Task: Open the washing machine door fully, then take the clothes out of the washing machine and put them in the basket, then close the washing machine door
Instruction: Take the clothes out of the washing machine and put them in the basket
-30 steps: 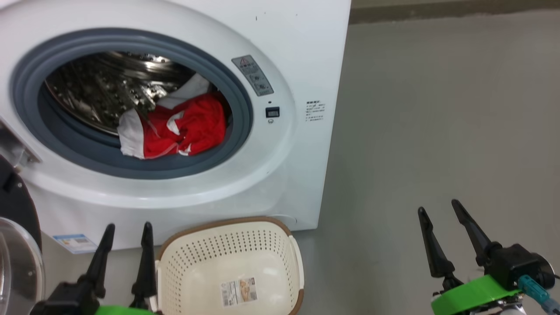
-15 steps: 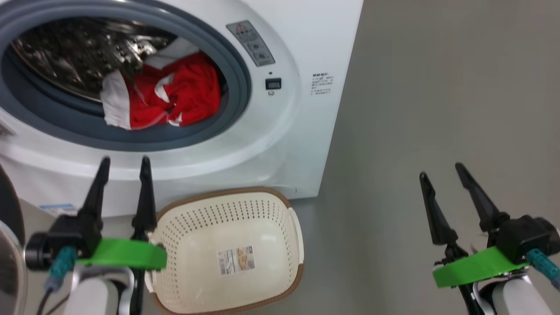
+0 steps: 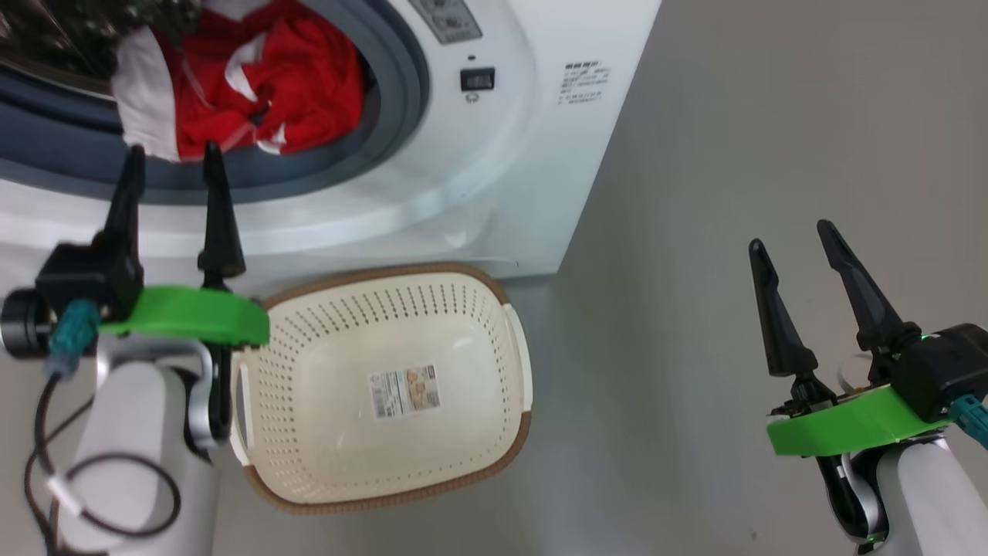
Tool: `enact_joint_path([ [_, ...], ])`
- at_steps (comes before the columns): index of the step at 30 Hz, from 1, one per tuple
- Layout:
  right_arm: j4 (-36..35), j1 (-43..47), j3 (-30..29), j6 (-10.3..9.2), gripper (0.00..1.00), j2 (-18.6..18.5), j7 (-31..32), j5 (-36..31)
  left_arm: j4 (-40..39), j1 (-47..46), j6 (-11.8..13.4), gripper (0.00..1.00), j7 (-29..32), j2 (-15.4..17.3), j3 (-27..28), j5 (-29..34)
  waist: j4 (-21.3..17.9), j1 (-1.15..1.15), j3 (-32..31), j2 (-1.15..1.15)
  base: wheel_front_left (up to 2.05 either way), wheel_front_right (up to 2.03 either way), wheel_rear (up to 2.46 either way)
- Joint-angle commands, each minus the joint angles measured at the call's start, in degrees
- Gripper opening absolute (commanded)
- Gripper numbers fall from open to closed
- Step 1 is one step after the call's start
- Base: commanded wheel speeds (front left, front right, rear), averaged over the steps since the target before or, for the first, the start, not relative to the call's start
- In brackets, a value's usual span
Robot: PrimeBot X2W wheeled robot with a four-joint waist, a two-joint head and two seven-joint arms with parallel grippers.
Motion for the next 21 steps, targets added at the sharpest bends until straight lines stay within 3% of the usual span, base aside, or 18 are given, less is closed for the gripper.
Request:
enact_joint_path([
  [1,-1.6,-1.4,1.1,0.2,1.0,-0.7,-0.4,0.1,1.3,-3.4,0.1,1.0,-0.7,1.7,1.1,1.2,0.0,0.0,3.9,0.0,0.0,0.0,0.0],
  [14,0.7,-4.3,2.1,0.2,1.0,-0.2,-0.4,-1.8,17.9,-20.8,2.8,1.0,0.7,5.0,-1.6,5.9,-1.3,0.0,9.5,0.0,0.0,0.0,0.0],
  [21,3.4,-4.7,2.3,0.2,1.0,-0.2,-0.4,-3.6,27.0,-28.3,4.8,1.0,6.8,6.7,-3.0,7.8,-1.6,0.0,10.7,0.0,0.0,0.0,0.0],
])
